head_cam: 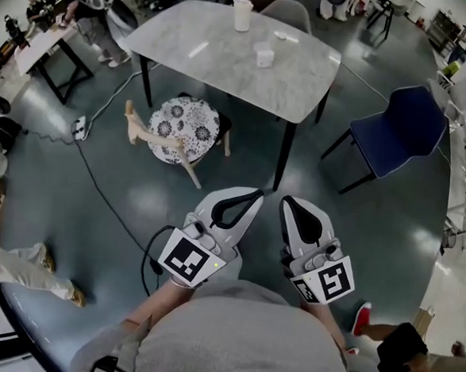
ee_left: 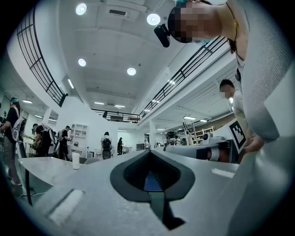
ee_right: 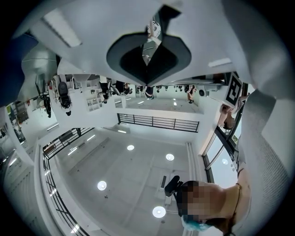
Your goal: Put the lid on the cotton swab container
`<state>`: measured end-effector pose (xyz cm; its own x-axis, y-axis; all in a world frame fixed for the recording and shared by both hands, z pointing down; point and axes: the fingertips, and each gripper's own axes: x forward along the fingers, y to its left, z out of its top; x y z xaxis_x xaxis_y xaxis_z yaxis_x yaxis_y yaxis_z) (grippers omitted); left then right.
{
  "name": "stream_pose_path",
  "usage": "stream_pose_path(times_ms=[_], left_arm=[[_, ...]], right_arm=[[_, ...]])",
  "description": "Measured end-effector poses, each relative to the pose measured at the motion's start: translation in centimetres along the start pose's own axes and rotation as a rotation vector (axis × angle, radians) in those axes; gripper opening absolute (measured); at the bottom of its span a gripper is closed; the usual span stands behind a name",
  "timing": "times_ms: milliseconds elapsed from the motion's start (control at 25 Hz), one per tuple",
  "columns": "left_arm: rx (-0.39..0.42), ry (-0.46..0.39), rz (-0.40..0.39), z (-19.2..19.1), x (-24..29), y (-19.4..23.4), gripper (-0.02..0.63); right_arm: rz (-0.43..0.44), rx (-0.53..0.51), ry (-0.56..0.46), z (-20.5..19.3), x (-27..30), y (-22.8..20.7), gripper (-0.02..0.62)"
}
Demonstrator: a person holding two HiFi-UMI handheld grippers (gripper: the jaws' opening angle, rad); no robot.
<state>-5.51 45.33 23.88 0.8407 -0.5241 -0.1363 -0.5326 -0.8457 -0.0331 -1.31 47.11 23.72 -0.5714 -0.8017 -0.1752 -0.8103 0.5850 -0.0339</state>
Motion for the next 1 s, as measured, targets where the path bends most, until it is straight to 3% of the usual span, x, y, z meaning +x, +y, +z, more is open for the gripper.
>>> stream_pose_path(times_ms=[640, 1000], left_arm=[[0.026, -0.008, -0.075, -0.9, 7.8, 13.2, 0.0], [0.001, -0.002, -0.08, -1.9, 9.9, 15.9, 0.0]], right_arm=[[-0.03, -0.008, -0.045, -1.2, 13.4, -8.2, 0.0], [-0.036, 0.004, -0.034, -1.5, 15.8, -10.6, 0.0]])
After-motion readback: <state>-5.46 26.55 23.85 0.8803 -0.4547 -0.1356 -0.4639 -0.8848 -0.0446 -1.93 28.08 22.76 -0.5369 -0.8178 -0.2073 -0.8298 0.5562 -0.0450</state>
